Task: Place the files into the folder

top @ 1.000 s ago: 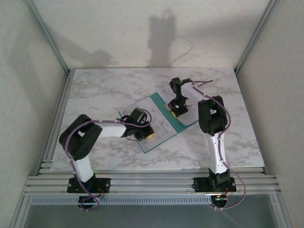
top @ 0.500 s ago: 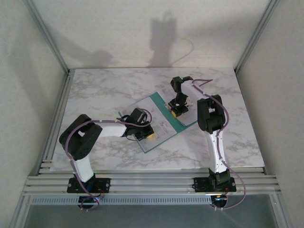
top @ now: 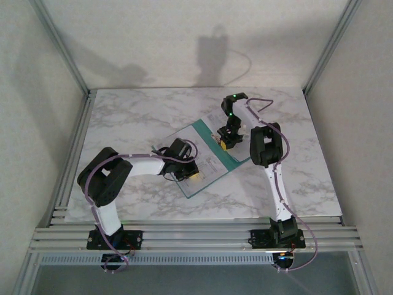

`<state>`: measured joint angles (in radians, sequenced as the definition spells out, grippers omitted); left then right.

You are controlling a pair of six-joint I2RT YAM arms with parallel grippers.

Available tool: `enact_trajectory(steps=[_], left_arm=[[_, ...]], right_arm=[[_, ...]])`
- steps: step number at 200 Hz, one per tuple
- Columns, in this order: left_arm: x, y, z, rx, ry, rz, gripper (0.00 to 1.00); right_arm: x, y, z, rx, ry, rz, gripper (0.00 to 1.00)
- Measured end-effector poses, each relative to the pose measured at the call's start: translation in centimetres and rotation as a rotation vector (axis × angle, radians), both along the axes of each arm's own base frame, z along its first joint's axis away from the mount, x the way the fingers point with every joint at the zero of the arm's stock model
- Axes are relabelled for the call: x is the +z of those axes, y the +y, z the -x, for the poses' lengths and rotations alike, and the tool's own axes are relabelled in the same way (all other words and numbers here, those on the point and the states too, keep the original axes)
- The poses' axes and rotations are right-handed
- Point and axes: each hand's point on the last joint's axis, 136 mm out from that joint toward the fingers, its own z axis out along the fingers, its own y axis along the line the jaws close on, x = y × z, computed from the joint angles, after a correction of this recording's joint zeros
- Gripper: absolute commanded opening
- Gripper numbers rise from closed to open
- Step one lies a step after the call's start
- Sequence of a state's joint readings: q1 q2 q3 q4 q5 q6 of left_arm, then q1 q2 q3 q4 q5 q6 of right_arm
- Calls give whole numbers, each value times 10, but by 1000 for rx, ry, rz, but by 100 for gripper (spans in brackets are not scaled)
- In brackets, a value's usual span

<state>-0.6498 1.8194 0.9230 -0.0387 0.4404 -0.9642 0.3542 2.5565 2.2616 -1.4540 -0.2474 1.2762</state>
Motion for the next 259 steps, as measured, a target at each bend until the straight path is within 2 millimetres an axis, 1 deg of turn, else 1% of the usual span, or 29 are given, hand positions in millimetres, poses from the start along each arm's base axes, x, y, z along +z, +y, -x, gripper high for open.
enact_trajectory(steps=[99, 126, 142, 159, 178, 201, 215, 222, 234, 246, 259], left_arm=[[0, 0, -2, -73, -6, -60, 7], [1, 5, -5, -75, -14, -107, 12], [5, 9, -9, -70, -22, -142, 18], [19, 6, -23, -48, -57, -150, 23], [49, -9, -48, -27, -128, -98, 28], [87, -28, -80, 2, -206, -20, 28], [98, -39, -103, 17, -238, 11, 26], [98, -43, -114, 26, -245, 20, 27], [89, -47, -131, 43, -241, 21, 27], [71, -50, -145, 52, -222, 8, 27], [50, -53, -154, 58, -197, -9, 28]], right_arm=[[-1, 2, 4, -129, 110, -22, 0], [0, 5, 6, -163, 144, -50, 0], [0, 8, 8, -182, 162, -70, 0], [0, 14, 10, -198, 186, -97, 0], [1, 17, 12, -207, 202, -118, 0], [1, 19, 13, -212, 212, -130, 0], [1, 20, 13, -215, 216, -135, 0], [1, 20, 13, -216, 217, -137, 0], [1, 20, 13, -218, 218, -138, 0], [1, 20, 13, -219, 220, -140, 0], [1, 20, 13, -219, 221, -141, 0]])
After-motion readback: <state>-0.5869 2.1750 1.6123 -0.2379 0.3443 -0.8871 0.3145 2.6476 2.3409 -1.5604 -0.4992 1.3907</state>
